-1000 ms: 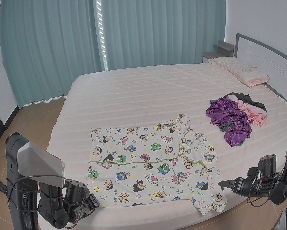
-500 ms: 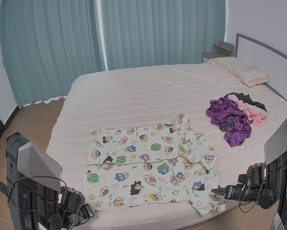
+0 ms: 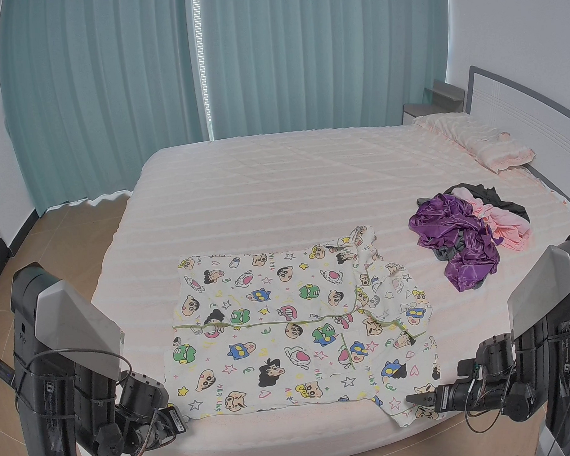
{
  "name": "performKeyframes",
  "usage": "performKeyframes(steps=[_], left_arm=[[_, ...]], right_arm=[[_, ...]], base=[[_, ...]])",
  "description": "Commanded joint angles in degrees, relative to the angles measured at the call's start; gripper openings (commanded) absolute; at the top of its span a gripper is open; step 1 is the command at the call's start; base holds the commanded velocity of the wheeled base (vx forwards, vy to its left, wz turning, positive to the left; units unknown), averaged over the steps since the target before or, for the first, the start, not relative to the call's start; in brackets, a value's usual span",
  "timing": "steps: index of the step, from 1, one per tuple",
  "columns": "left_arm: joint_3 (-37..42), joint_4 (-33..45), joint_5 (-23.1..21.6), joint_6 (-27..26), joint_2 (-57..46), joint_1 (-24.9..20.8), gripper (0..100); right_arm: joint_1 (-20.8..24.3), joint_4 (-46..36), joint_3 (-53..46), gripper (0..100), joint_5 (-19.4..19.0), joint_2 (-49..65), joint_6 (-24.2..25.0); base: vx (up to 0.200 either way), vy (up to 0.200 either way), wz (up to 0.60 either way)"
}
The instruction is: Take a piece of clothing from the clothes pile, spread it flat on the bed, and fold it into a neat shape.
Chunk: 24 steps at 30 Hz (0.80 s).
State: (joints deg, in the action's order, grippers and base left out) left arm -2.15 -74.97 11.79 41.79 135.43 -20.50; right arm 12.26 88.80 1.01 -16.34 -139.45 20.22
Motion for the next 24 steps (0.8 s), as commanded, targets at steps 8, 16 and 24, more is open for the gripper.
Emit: performKeyframes(steps=[8, 16, 24], left_arm=[[0.56, -0.88, -0.1, -0.13, -0.07, -0.15, 0], [2.06, -1.32, -0.1, -1.1, -0.16, -1.47, 0], [2.06, 5.8, -1.42, -2.5, -3.5, -2.52, 0]], right_arm=[[-0.49, -9.96, -1.01, 0, -0.1, 4.8, -0.98], [-1.01, -18.92, -1.01, 0, -0.1, 10.95, -1.42], [-5.41, -27.01, -1.01, 0, -0.01, 13.85, -5.99]], base=[[0.0, 0.0, 0.0], [0.0, 0.0, 0.0], [0.0, 0.0, 0.0]])
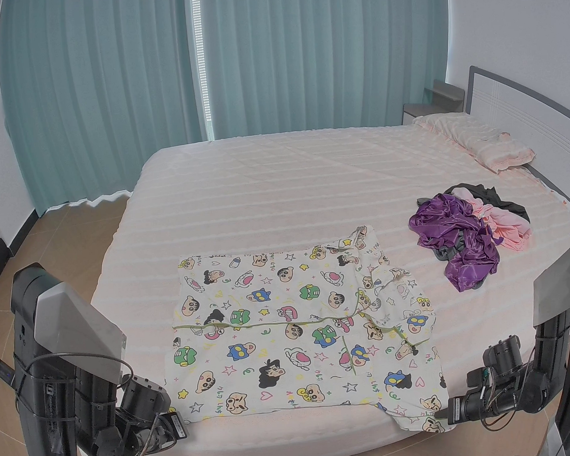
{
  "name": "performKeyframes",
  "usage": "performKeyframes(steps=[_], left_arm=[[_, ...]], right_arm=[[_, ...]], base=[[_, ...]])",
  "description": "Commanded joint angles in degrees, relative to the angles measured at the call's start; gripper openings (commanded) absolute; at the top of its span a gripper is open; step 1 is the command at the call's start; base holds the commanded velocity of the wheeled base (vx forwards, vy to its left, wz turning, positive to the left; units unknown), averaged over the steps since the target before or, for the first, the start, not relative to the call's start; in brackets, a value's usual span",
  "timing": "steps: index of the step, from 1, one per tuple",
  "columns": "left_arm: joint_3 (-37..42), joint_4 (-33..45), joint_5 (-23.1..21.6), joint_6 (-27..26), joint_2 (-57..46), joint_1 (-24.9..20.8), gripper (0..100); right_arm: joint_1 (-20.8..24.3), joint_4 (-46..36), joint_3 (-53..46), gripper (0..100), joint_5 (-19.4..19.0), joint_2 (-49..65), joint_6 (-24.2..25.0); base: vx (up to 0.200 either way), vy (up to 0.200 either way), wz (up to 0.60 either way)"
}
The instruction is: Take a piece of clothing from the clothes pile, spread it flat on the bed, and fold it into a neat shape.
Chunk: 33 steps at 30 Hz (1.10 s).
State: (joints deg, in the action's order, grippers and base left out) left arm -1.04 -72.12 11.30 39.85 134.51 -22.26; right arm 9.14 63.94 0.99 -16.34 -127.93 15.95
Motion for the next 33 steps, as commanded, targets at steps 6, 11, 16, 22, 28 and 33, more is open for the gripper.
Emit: performKeyframes(steps=[6, 11, 16, 22, 28, 33], left_arm=[[0.95, 8.05, -2.95, -1.18, -5.49, -0.94, 0], [0.95, 8.57, -3.04, -1.79, -5.49, -0.94, 0], [0.95, 8.66, -3.21, -1.97, -7.95, -0.15, 0], [0.86, 9.45, -3.13, -3.02, -7.16, 1.08, 0], [0.86, 11.39, -2.6, -4.08, -6.89, 2.48, 0], [0.77, 11.12, -2.6, -6.8, -10.94, 6.53, 0]], right_arm=[[-3.08, -4.17, -0.99, 0, -0.01, 2.16, -3.11], [-2.81, -4.26, -0.99, 0, -0.1, 2.16, -3.11], [-2.81, -5.23, -0.99, 100, -0.01, 2.24, -3.2], [-2.9, -5.58, -0.99, 100, -0.01, 2.42, -2.67], [-3.96, -5.76, -0.99, 100, 0.08, 3.74, -2.41], [-4.75, -8.04, -0.99, 100, -0.36, 7.69, -2.23]], base=[[0.0, 0.0, 0.0], [0.0, 0.0, 0.0], [0.0, 0.0, 0.0], [0.0, 0.0, 0.0], [0.0, 0.0, 0.0], [0.0, 0.0, 0.0]])
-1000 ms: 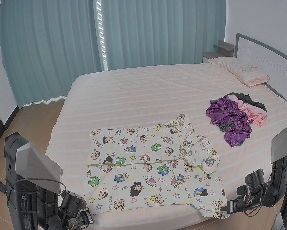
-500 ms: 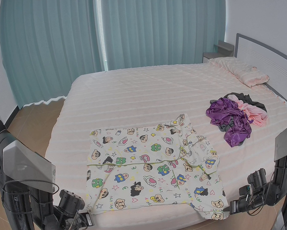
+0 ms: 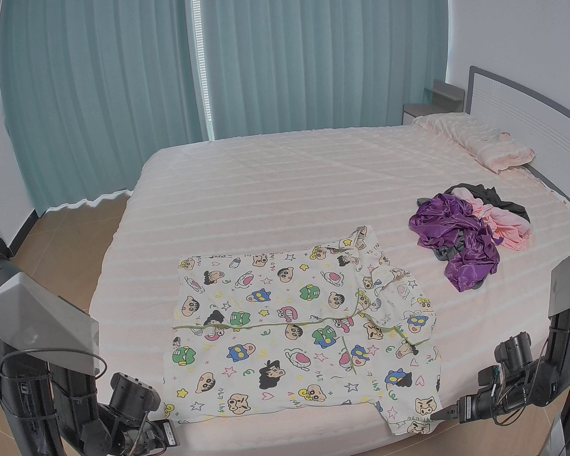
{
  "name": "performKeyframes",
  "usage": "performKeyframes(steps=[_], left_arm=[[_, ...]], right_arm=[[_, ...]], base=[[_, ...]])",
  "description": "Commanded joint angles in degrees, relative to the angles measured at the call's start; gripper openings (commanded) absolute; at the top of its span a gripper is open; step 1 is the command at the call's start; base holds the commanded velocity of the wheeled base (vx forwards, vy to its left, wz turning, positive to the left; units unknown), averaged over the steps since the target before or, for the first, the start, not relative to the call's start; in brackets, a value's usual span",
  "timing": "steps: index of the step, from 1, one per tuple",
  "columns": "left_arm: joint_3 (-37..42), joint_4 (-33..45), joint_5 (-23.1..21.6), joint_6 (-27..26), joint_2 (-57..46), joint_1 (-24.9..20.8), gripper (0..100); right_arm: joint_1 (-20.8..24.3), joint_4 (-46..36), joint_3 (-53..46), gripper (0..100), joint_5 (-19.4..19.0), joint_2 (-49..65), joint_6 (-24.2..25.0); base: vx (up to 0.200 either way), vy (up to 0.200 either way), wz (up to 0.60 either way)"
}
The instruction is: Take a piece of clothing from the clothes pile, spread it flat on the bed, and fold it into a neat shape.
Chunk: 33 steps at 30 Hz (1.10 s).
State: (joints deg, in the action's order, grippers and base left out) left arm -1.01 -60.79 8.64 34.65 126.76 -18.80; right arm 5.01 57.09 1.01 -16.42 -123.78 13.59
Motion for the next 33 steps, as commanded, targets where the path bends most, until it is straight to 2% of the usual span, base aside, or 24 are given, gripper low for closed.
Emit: performKeyframes(steps=[1, 3, 4, 6, 12, 14, 18, 24, 28, 33], left_arm=[[0.84, -0.2, -0.21, -2.57, -4.5, 4.21, 0], [0.75, 0.41, -1.44, -5.38, -8.63, 7.2, 0], [0.75, 0.41, -1.44, -5.38, -8.63, 7.2, 0], [0.75, 0.59, -4.25, -8.37, -13.12, 10.54, 0], [-1.54, 0.68, -9.43, -8.81, -18.39, 13.7, 0], [-2.77, 0.59, -10.23, -7.4, -18.65, 13.79, 0], [-7.78, 0.68, -10.4, 2.09, -18.56, 13.79, 0], [-8.66, 0.33, -11.37, 4.2, -18.83, 13.88, 0], [-9.97, 0.15, -11.81, 8.86, -19.0, 13.96, 0], [-10.24, -0.03, -13.13, 10.0, -19.0, 14.14, 0]], right_arm=[[-0.7, -1.81, -1.01, 100, -0.28, 4.34, 0.12], [-0.88, -2.95, -1.01, 100, -0.37, 7.06, 0.91], [-0.88, -2.95, -1.01, 100, -0.37, 7.06, 0.91], [-0.88, -3.48, -1.01, 100, -0.89, 10.58, 3.02], [-0.79, -2.86, -0.92, 100, -2.74, 17.61, 7.41], [-0.7, -2.51, -0.75, 100, -2.92, 19.54, 9.0], [-0.79, 0.04, -0.22, 100, -2.92, 23.94, 13.65], [0.0, 3.03, -0.92, 100, -3.0, 24.55, 15.85], [0.26, 3.03, -0.92, 100, -3.09, 23.94, 16.47], [0.35, 3.03, -0.92, 100, -3.09, 24.2, 16.55]], base=[[0.0, 0.0, 0.0], [0.0, 0.0, 0.0], [0.0, 0.0, 0.0], [0.0, 0.0, 0.0], [0.0, 0.0, 0.0], [0.0, 0.0, 0.0], [0.0, 0.0, 0.0], [0.0, 0.0, 0.0], [0.0, 0.0, 0.0], [0.2, 0.0, 0.0]])
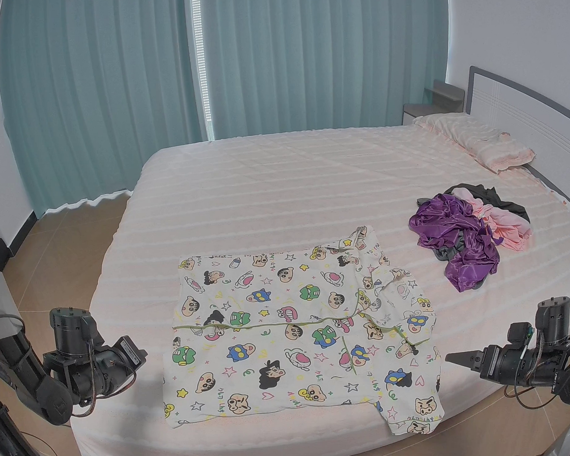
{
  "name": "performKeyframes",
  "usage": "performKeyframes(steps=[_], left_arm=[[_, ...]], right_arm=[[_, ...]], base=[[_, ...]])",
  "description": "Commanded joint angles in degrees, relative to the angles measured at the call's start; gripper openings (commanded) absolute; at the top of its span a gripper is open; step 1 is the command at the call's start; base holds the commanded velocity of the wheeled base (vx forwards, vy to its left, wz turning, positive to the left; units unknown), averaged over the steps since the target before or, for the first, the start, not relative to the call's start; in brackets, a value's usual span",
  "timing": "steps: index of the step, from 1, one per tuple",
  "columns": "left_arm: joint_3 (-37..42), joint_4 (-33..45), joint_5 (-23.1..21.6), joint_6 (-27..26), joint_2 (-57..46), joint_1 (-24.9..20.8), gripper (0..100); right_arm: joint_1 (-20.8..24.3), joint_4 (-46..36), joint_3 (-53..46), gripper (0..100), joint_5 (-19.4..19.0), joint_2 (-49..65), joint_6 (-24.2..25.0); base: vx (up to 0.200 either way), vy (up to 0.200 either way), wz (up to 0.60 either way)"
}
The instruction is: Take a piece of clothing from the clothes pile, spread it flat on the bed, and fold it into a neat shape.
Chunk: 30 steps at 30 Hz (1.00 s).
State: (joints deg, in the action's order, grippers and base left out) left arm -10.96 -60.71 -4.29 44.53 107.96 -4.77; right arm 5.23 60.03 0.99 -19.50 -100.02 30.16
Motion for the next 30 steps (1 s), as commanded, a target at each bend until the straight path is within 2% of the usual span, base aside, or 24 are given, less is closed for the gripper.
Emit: performKeyframes(steps=[1, 11, 29, 30], left_arm=[[-0.29, -0.11, -0.19, 0.12, -0.21, 0.11, 0], [-0.55, -0.11, -0.28, 0.12, 0.32, 0.02, 0], [-0.47, -0.11, -0.19, 0.47, 0.85, -0.51, 0], [-0.38, -0.11, -0.19, 0.47, 0.85, -0.68, 100]], right_arm=[[0.13, 0.09, -0.9, 100, -0.01, 0.44, -0.01], [0.13, 0.0, -0.9, 100, 0.08, 0.71, -0.1], [0.22, -0.09, -0.9, 100, 0.08, 0.27, -0.19], [0.22, 0.0, -0.9, 100, -0.01, 0.27, -0.19]], base=[[0.2, 0.0, 0.0], [0.2, 0.0, 0.0], [0.0, 0.0, 0.0], [0.0, 0.0, 0.0]])
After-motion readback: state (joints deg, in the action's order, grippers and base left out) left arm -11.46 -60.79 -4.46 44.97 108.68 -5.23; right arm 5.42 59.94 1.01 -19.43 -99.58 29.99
